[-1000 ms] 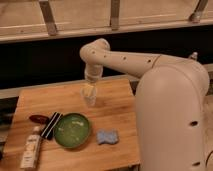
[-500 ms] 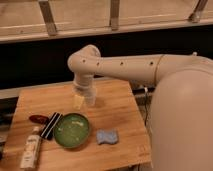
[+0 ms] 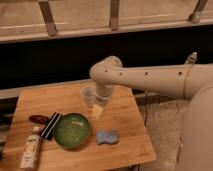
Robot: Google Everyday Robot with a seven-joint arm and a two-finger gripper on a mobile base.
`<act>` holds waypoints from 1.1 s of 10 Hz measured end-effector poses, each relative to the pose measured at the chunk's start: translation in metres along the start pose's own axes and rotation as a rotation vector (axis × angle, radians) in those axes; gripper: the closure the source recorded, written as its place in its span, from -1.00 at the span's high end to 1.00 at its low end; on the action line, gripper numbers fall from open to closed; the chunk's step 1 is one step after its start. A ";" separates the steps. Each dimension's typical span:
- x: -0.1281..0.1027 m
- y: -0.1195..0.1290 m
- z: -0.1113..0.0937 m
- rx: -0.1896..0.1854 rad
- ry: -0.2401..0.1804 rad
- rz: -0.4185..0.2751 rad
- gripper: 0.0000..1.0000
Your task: Move the arm in a circular motion
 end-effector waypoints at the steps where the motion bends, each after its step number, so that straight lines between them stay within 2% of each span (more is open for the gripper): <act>1: 0.019 -0.014 0.004 0.001 0.026 0.037 0.60; 2: 0.040 -0.040 0.010 0.009 0.059 0.087 0.60; 3: 0.051 -0.063 0.012 0.018 0.073 0.105 0.60; 5: 0.059 -0.091 0.013 0.029 0.084 0.118 0.60; 6: 0.055 -0.102 0.013 0.035 0.084 0.113 0.60; 8: 0.033 -0.106 0.010 0.050 0.076 0.073 0.60; 11: -0.030 -0.089 -0.001 0.076 0.049 -0.034 0.60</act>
